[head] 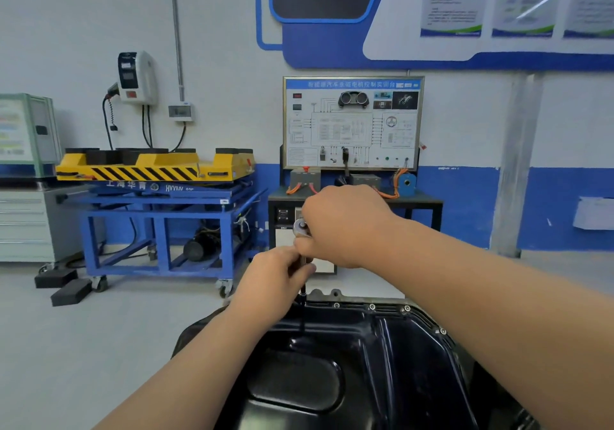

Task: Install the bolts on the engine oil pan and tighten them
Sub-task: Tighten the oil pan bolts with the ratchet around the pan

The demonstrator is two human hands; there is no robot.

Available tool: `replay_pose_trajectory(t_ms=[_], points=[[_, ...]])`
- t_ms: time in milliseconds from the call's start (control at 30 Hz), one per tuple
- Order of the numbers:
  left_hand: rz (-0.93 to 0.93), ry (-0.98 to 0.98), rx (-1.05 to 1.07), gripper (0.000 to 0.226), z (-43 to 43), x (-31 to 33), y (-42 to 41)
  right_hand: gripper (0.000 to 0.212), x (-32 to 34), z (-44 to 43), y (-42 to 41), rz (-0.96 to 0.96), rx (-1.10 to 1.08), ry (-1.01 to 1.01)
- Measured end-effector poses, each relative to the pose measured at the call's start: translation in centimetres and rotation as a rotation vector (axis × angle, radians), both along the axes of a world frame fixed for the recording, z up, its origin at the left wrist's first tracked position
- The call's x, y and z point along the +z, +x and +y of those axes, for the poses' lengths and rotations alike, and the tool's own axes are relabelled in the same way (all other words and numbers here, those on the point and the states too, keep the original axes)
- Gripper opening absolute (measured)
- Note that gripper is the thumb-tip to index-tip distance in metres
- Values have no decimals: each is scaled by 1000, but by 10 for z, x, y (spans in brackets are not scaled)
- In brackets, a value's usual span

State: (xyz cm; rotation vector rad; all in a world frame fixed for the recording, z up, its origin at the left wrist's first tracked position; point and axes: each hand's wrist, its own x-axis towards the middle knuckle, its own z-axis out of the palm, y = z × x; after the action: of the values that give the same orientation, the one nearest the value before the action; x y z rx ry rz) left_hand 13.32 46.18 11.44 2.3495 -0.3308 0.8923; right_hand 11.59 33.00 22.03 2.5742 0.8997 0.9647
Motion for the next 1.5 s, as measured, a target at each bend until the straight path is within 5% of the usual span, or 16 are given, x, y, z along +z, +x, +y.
replay_pose_trajectory(t_ms=[300, 400, 533, 733, 867, 1100, 1267, 1400, 1500], points=[[-28, 61, -77, 14, 7, -12, -8, 44, 7, 3, -21, 65, 8, -248], [1, 4, -121, 1, 6, -12, -11, 43, -1, 10, -30, 64, -106, -167], [-14, -42, -110, 36, 6, -12, -14, 44, -16, 19, -39, 113, -266, 52], [2, 5, -90, 38, 5, -14, -20, 42, -30, 24, -51, 269, -496, 296], [1, 71, -114, 22, 8, -16, -26, 41, -26, 25, -60, 362, -437, 227], [13, 73, -152, 34, 8, -23, -25, 11, -12, 7, -54, -5, -148, -306], [40, -2, -93, 13, 8, -24, -23, 42, -9, 5, -43, 21, -102, -193], [26, -51, -48, 44, 8, -22, -23, 52, -17, 5, -39, 179, -200, 26], [59, -1, -66, 16, 8, -24, -22, 45, -12, 5, -36, 180, -138, -26]])
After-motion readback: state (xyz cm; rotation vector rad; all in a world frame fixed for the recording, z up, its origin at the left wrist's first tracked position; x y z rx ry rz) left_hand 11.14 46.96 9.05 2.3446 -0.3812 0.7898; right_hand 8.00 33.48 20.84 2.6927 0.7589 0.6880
